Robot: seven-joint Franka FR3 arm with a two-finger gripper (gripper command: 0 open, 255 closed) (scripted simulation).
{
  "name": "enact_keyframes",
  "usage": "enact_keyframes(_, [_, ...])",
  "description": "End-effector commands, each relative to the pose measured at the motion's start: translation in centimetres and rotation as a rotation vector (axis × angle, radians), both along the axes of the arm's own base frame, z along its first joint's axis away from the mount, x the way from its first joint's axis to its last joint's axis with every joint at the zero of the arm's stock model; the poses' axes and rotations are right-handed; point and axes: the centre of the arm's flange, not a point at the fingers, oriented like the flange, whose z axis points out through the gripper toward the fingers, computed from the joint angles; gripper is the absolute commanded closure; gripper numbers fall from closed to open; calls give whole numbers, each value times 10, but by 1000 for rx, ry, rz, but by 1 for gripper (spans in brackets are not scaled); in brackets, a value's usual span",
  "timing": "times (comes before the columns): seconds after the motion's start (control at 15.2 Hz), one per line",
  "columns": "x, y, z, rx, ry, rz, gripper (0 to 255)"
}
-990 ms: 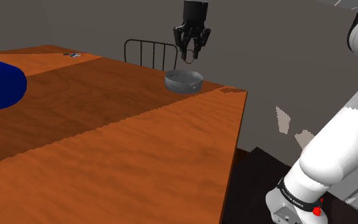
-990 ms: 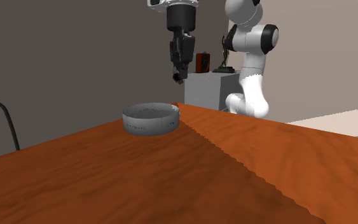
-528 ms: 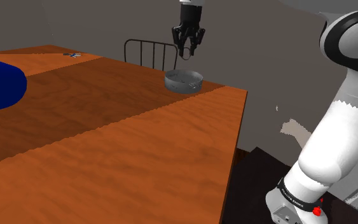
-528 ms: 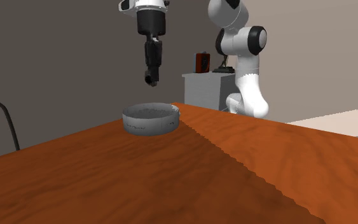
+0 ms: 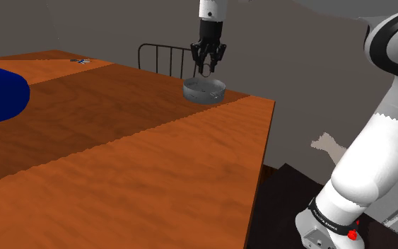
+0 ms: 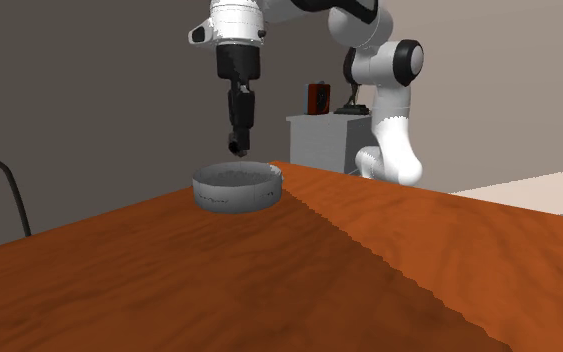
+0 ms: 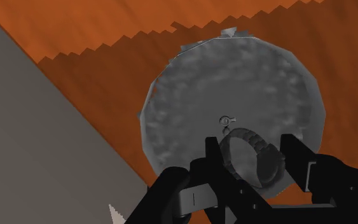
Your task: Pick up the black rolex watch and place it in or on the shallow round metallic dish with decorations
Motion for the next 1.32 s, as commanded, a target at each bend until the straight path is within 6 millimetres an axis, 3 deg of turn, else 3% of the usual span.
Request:
enact_keyframes(0.0, [1, -1, -10, 0, -1, 0, 255])
enact_keyframes(0.26, [1, -1, -30, 0, -1, 0, 255])
enact_keyframes(0.79, [1, -1, -30, 0, -1, 0, 255])
enact_keyframes(0.86, [1, -1, -30, 0, -1, 0, 0])
enact_keyframes(1.19, [1, -1, -30, 0, -1, 0, 0])
enact_keyframes(1.25, [1, -1, -17, 0, -1, 0, 0])
